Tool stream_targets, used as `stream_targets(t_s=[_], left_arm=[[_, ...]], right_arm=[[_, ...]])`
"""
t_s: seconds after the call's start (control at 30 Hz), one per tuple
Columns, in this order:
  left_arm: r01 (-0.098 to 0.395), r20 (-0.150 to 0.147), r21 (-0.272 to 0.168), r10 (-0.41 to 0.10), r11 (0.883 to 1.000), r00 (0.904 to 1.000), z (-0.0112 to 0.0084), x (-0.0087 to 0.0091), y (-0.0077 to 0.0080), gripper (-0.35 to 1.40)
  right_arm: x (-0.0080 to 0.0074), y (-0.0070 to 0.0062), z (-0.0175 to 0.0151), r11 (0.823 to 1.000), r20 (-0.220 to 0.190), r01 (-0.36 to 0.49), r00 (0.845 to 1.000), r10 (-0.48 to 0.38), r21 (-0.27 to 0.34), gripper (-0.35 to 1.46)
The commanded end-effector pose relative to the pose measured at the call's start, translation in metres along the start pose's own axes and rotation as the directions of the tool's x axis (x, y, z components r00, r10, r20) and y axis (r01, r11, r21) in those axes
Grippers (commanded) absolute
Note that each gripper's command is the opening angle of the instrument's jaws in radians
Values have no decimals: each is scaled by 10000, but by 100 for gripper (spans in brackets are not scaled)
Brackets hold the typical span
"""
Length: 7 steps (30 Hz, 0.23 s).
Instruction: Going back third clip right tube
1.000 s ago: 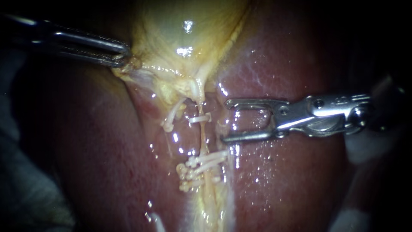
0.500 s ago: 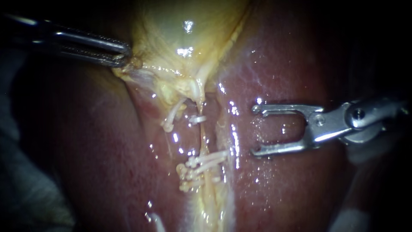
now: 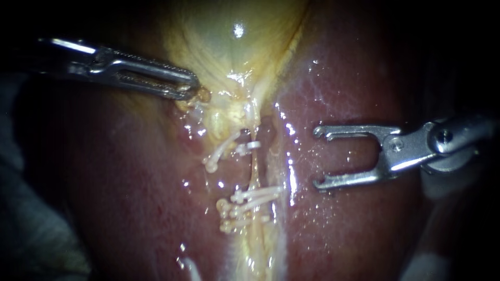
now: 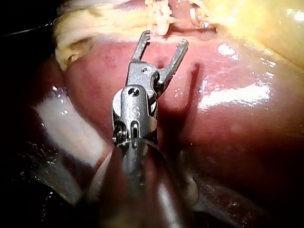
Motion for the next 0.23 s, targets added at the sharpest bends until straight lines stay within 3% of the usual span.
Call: stream_targets(t_s=[0.03,0.23], left_arm=[[-10,2,-16,10,10000,10000,0,0,-1,-35],[-18,14,-35,18,10000,10000,-3,-1,-2,-35]], right_arm=[[0,0,0,10000,-1,0,10000,0,-2,50],[0,0,1,10000,-12,-1,10000,1,54,50]])
